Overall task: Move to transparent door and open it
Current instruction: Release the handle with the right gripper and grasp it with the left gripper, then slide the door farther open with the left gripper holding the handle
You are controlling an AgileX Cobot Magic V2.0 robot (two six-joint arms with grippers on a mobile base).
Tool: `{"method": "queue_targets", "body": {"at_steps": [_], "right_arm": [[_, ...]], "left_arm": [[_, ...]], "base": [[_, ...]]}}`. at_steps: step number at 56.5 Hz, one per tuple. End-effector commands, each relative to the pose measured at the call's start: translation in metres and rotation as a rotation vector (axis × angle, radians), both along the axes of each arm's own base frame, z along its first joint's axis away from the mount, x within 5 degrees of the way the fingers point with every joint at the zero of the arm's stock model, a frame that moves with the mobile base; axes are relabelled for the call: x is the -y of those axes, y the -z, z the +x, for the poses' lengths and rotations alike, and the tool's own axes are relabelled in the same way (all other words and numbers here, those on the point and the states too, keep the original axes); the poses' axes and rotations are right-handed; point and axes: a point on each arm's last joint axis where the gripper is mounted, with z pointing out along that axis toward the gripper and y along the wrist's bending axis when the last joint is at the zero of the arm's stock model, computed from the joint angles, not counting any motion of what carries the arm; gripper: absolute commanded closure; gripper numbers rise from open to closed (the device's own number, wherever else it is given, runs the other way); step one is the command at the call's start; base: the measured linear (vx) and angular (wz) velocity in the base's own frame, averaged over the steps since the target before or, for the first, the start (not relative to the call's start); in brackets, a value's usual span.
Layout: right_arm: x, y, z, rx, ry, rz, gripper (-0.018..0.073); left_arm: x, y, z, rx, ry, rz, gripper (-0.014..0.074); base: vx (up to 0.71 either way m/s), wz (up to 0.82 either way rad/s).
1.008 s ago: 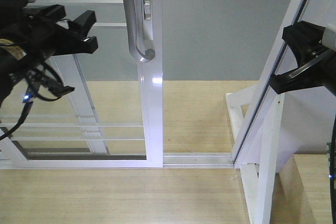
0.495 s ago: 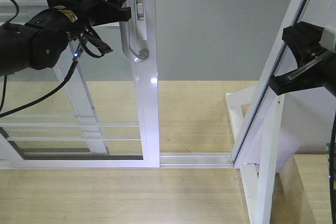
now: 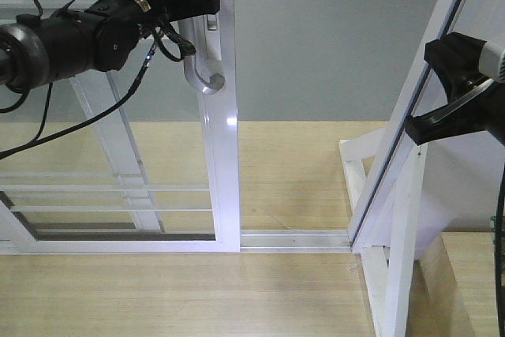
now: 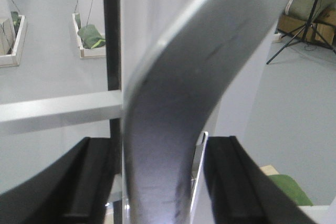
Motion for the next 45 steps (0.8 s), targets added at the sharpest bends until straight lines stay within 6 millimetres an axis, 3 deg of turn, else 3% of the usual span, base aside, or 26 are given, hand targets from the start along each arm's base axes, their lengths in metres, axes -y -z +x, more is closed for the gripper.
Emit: {"method": "queue_targets", "body": {"at_steps": [1,12,45], "right_arm": [[0.0,-0.02,-0.002,0.119,-0.006,0.023,0.0565],[0.0,-0.02,-0.002,0.119,-0.006,0.023,0.0565],[0.0,-0.02,-0.002,0.119,-0.006,0.024,0.0565]], "left_arm": [[-0.001,-0.046,-0.006,0.153,-0.001,-0.056,0.0244],[-0.01,-0.049,-0.007,0.134,-0.012,0.006,0.0606],[-0.064,-0.087,-0.015,0.165,-0.121,0.006,0.0596]], "base": [[0.0,0.0],[0.0,0.0],[0.0,0.0]]}}
